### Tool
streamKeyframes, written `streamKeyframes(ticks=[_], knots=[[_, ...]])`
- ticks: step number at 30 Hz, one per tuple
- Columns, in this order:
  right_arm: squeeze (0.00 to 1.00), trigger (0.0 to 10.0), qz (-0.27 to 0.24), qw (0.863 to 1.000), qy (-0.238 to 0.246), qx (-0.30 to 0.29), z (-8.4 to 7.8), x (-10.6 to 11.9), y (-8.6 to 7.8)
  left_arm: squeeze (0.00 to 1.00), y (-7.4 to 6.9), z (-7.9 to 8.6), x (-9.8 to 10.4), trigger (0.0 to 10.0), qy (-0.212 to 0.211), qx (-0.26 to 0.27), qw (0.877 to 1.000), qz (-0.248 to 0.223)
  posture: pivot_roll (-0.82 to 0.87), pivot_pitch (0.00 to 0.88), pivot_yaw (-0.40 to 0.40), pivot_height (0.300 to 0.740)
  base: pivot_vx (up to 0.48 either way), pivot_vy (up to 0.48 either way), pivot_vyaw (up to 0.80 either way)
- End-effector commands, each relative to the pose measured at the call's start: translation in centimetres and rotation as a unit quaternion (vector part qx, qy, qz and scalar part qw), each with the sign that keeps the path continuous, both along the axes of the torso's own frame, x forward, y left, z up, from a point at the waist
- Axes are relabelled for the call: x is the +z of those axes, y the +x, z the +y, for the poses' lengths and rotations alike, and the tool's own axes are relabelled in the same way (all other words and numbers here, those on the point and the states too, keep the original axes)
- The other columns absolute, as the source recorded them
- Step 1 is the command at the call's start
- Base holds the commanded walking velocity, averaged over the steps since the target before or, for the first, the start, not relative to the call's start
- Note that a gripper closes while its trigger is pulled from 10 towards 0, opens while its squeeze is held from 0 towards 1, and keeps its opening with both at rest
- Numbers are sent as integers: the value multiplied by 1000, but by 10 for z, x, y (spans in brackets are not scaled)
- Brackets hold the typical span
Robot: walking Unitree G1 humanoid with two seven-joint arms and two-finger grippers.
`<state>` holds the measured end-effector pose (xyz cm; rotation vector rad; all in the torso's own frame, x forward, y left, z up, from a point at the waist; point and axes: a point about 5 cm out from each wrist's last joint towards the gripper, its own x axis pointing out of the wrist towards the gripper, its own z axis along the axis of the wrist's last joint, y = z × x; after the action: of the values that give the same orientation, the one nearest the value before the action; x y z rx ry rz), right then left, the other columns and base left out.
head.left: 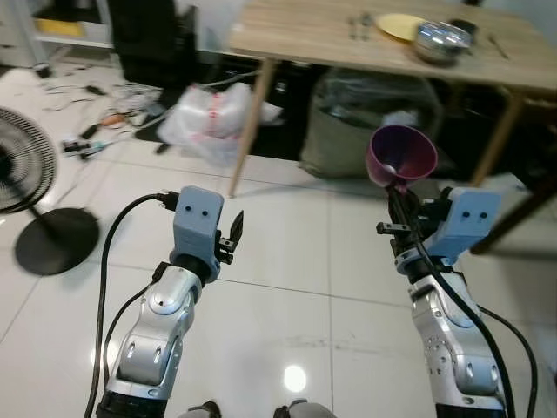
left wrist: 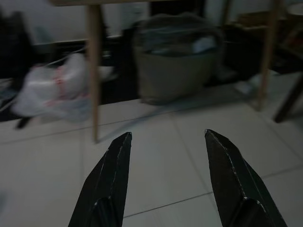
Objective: Setting the table
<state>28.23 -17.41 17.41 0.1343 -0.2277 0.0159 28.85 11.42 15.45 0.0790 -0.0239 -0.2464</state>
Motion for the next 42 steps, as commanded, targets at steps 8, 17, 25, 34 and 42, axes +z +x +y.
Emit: streamKeyframes(ticks=[8, 17, 25, 34, 42], knots=[[0, 10000, 7, 1000, 10, -14, -7, -1, -2, 0, 1, -2, -4, 10000, 4, -7, 1000, 11, -167, 42, -6, 740, 0, 0, -788], [0, 10000, 6, 1000, 15, -17, -7, -1, -1, 0, 2, -3, -4, 10000, 5, -9, 1000, 11, -169, 43, -4, 740, 0, 0, -788], [0, 10000, 5, 1000, 18, -18, -8, 0, -1, 0, 2, -3, -4, 10000, 6, -11, 1000, 10, -171, 44, -2, 740, 0, 0, -788], [0, 10000, 5, 1000, 17, -19, -8, 0, 0, 0, 3, -3, -4, 10000, 7, -12, 1000, 10, -170, 44, -3, 740, 0, 0, -788], [0, 10000, 3, 1000, 19, -17, -6, 1, 1, 0, 4, -3, -4, 10000, 9, -14, 1000, 10, -158, 40, 5, 740, 0, 0, -788]])
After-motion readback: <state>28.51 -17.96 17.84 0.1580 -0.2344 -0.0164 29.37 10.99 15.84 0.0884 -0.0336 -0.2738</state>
